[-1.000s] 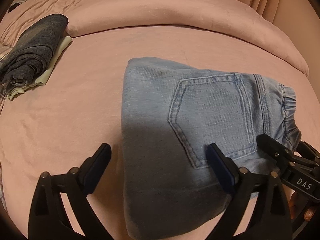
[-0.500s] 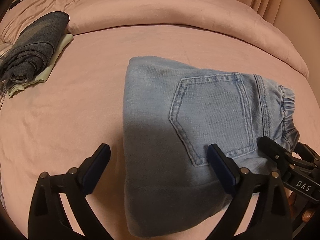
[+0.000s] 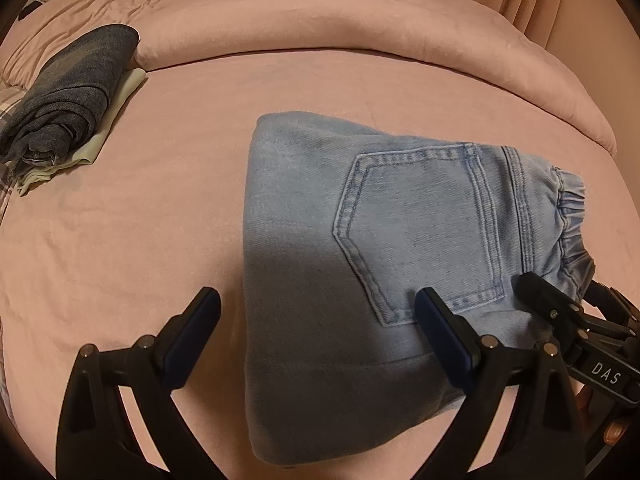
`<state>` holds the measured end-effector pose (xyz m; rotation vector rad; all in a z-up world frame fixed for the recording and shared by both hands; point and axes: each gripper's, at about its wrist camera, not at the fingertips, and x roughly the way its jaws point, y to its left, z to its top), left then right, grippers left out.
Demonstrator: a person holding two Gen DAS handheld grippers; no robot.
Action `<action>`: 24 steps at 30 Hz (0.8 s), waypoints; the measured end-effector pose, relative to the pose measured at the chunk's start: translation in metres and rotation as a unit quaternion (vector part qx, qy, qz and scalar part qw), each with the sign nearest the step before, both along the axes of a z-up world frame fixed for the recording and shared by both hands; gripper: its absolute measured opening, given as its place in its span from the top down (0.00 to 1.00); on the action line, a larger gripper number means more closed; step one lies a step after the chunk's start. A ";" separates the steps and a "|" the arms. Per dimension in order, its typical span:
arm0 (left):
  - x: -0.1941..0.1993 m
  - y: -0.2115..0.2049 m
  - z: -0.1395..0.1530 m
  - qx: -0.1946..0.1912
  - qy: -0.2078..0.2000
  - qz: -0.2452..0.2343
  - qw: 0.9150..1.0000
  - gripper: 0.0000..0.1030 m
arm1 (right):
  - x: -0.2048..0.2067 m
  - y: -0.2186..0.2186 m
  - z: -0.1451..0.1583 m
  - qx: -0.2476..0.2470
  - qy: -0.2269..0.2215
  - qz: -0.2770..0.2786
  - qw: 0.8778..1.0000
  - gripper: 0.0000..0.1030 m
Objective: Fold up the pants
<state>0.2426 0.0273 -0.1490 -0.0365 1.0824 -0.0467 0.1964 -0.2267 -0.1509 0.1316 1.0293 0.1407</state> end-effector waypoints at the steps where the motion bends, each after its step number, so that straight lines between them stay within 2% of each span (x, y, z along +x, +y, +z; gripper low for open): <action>1: 0.000 0.000 0.000 0.001 0.000 0.000 1.000 0.05 | 0.000 0.000 0.001 0.000 -0.001 0.000 1.000 0.11; 12: -0.011 0.005 0.013 0.000 -0.007 0.018 1.000 0.02 | -0.012 0.002 0.013 -0.008 -0.019 -0.004 1.000 0.11; 15: -0.017 0.008 0.020 -0.012 -0.014 0.023 1.000 0.02 | -0.018 0.000 0.020 -0.010 -0.028 -0.005 1.000 0.11; 19: -0.028 0.008 0.033 0.007 -0.022 0.028 0.999 0.01 | -0.029 -0.001 0.033 -0.015 -0.044 -0.004 0.999 0.11; 24: -0.041 0.007 0.046 -0.001 -0.024 0.020 1.000 0.01 | -0.045 -0.003 0.048 -0.012 -0.061 0.001 0.998 0.11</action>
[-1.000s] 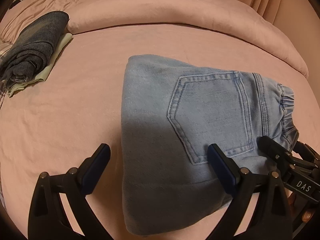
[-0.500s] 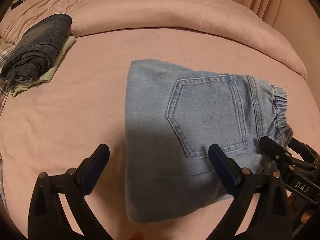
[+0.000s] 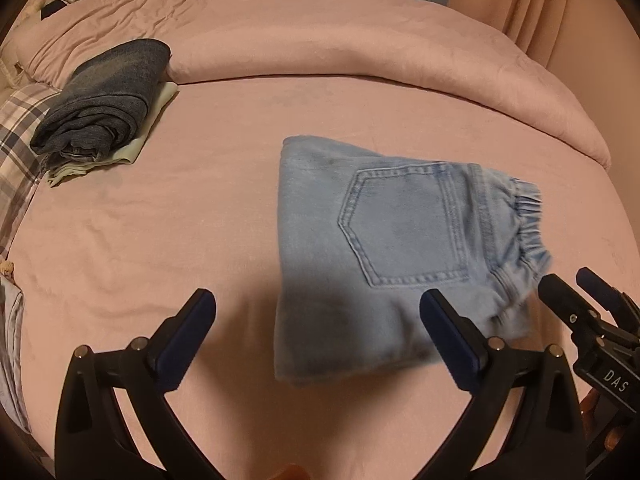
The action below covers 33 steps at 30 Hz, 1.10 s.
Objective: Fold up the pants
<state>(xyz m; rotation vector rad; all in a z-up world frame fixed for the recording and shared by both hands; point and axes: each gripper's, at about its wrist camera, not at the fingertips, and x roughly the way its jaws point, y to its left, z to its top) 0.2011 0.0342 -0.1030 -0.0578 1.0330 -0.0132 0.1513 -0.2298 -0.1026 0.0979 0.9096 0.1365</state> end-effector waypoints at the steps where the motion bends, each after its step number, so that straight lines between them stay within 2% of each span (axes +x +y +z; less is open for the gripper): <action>1: -0.004 -0.001 0.003 -0.001 -0.002 -0.003 1.000 0.01 | -0.004 0.000 0.003 0.001 -0.004 0.002 1.000 0.11; 4: -0.009 -0.003 0.004 0.005 -0.005 -0.010 1.000 0.01 | -0.009 -0.001 0.009 0.015 -0.017 0.011 1.000 0.11; 8: -0.009 -0.009 -0.012 -0.006 0.011 -0.031 0.999 0.01 | -0.004 0.002 0.015 0.068 -0.051 0.041 0.996 0.11; 12: -0.003 -0.014 -0.037 -0.008 0.033 -0.039 0.999 0.01 | 0.014 0.027 0.008 0.102 -0.055 0.105 0.988 0.11; 15: 0.002 -0.012 -0.054 -0.033 0.048 -0.042 0.997 0.01 | 0.030 0.044 -0.011 0.147 -0.014 0.140 0.979 0.11; 17: 0.003 -0.009 -0.058 -0.052 0.055 -0.045 0.996 0.00 | 0.046 0.045 -0.034 0.161 0.037 0.118 0.979 0.11; 19: 0.002 -0.010 -0.061 -0.067 0.071 -0.054 0.994 0.00 | 0.051 0.044 -0.047 0.166 0.056 0.104 0.979 0.11; 20: 0.001 -0.011 -0.062 -0.059 0.076 -0.056 0.994 0.01 | 0.052 0.042 -0.049 0.171 0.054 0.101 0.978 0.11; 22: -0.004 -0.013 -0.056 -0.035 0.063 -0.061 0.996 0.01 | 0.048 0.044 -0.044 0.169 0.050 0.103 0.979 0.11; 24: -0.013 -0.013 -0.044 -0.029 0.043 -0.063 0.997 0.01 | 0.039 0.046 -0.033 0.156 0.037 0.101 0.982 0.11; 29: -0.045 -0.015 0.009 0.002 -0.023 -0.063 0.998 0.01 | 0.003 0.044 0.012 0.092 -0.021 0.095 0.991 0.11; 33: -0.071 -0.017 0.048 0.023 -0.053 -0.055 0.997 0.01 | -0.030 0.032 0.048 0.051 -0.059 0.087 0.993 0.11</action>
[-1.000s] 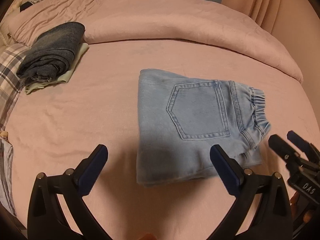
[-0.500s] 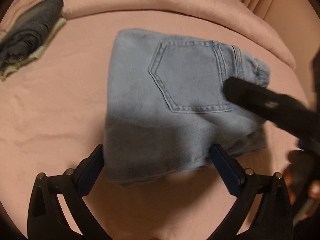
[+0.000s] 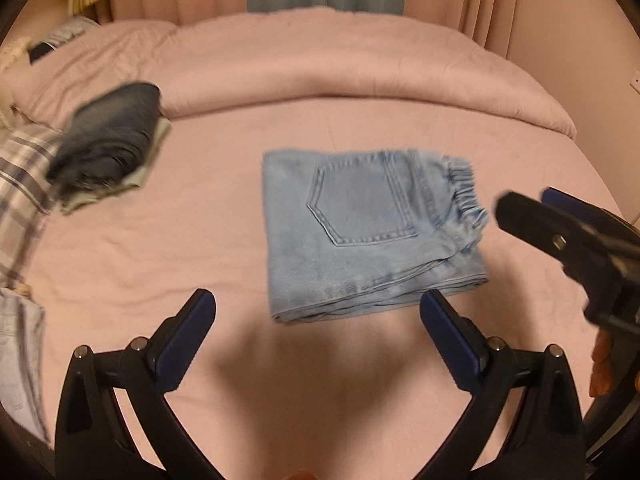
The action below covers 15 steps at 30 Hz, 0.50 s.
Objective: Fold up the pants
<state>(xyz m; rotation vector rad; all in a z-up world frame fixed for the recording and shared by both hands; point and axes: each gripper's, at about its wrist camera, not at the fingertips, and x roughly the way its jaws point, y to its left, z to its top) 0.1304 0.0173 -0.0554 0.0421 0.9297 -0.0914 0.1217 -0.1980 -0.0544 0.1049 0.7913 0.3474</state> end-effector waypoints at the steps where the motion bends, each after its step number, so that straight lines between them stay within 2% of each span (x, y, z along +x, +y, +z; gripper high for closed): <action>1: -0.007 0.000 0.008 0.003 -0.004 0.004 1.000 0.01 | -0.012 -0.002 0.011 -0.007 -0.014 -0.003 1.000 0.11; 6: -0.031 -0.002 0.040 0.005 -0.026 0.019 0.999 0.01 | -0.049 -0.014 0.041 -0.027 -0.042 -0.014 0.999 0.11; 11: -0.049 -0.006 0.066 0.011 -0.046 0.024 0.999 0.01 | -0.071 -0.023 0.055 -0.033 -0.050 -0.024 0.998 0.11; 15: -0.059 -0.009 0.075 0.010 -0.053 0.021 0.998 0.01 | -0.085 -0.025 0.061 -0.036 -0.053 -0.031 0.997 0.11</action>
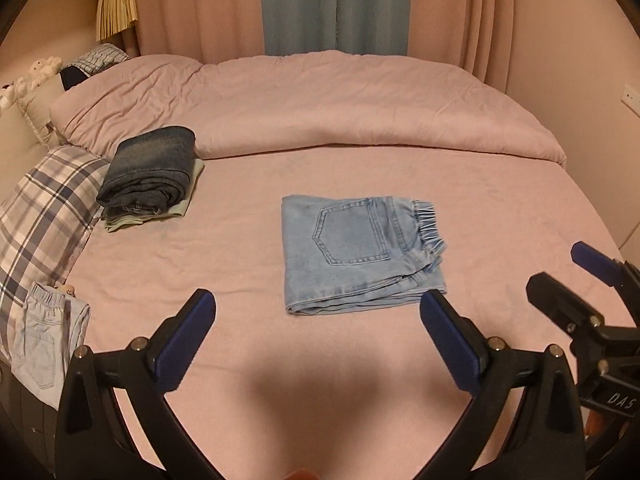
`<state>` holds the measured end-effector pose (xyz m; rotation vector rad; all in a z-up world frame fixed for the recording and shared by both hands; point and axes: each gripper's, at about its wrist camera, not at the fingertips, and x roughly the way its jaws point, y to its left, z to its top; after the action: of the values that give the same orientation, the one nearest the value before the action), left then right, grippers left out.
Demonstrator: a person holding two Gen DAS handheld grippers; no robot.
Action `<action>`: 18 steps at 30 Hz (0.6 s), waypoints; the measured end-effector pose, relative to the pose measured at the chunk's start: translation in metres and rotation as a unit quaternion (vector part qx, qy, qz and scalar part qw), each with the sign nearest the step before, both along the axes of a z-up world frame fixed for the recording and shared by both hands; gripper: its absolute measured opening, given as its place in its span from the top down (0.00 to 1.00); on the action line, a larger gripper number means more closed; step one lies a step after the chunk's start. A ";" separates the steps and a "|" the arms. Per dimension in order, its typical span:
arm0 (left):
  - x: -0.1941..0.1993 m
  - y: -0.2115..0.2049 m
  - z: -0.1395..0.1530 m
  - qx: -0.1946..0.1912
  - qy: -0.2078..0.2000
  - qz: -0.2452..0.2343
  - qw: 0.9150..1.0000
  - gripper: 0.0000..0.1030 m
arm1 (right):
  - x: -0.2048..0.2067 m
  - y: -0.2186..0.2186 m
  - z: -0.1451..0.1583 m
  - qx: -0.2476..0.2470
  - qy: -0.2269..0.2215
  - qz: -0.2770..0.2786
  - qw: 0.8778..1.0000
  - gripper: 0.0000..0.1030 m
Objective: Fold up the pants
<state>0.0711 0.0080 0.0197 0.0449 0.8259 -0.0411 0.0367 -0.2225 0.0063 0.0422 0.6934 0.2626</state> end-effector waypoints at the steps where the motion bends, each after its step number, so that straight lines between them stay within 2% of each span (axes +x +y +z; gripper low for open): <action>1: -0.003 -0.001 0.003 0.001 -0.003 0.000 1.000 0.01 | -0.003 0.000 0.001 -0.002 -0.002 -0.002 1.000 0.11; 11: -0.017 -0.003 0.021 -0.001 -0.017 -0.003 1.000 0.01 | -0.022 0.001 0.015 -0.006 -0.017 -0.010 1.000 0.11; 18: -0.023 -0.006 0.022 0.000 -0.017 -0.005 1.000 0.01 | -0.029 0.003 0.019 -0.006 -0.024 -0.008 1.000 0.11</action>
<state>0.0485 0.0018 0.0422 0.0500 0.7915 -0.0501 0.0075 -0.2193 0.0250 0.0296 0.6465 0.2423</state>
